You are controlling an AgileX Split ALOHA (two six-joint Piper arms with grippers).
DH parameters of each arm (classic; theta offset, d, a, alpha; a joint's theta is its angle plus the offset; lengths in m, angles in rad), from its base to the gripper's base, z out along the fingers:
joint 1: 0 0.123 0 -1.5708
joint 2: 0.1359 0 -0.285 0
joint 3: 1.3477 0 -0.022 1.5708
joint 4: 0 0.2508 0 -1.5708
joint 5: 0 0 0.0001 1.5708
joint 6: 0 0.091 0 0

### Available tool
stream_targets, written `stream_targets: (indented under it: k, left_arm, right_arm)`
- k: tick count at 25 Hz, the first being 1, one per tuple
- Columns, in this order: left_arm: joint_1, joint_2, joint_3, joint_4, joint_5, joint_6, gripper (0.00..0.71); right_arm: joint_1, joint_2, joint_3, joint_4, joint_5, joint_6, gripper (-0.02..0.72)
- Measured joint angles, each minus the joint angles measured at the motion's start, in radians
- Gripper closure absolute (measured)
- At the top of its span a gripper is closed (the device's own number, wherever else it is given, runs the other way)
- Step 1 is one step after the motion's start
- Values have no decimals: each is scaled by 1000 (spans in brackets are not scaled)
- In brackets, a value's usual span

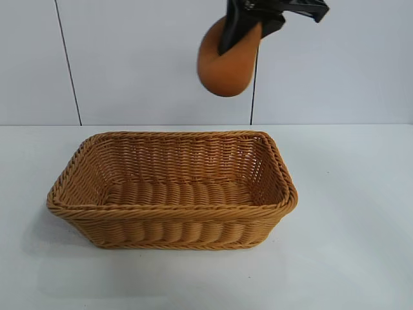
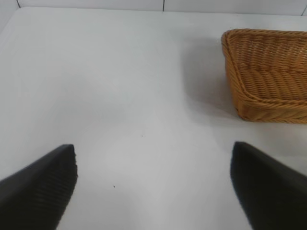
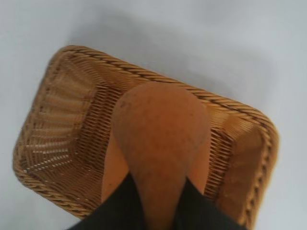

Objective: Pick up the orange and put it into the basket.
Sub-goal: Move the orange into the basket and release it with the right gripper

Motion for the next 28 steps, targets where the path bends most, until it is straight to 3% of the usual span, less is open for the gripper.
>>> stream_targets:
  k: [8, 10, 13, 16, 20, 24, 28]
  left_arm:
    - [0, 0, 0, 0, 0, 0, 92]
    - [0, 0, 0, 0, 0, 0, 92]
    - [0, 0, 0, 0, 0, 0, 92]
    - [0, 0, 0, 0, 0, 0, 92]
    - [0, 0, 0, 0, 0, 0, 92]
    - [0, 0, 0, 0, 0, 0, 92]
    - [0, 0, 0, 1, 0, 0, 92]
  right_arm:
    - [12, 214, 0, 8, -55, 0, 648]
    - [12, 234, 0, 13, -45, 0, 542]
    - [12, 229, -1, 13, -34, 0, 279]
    - [12, 207, -21, -8, -1, 1, 176]
    - [12, 177, -101, -54, 114, 3, 150]
    - [7, 169, -243, -123, 284, 5, 146]
    - [-29, 161, -354, -189, 319, 20, 146]
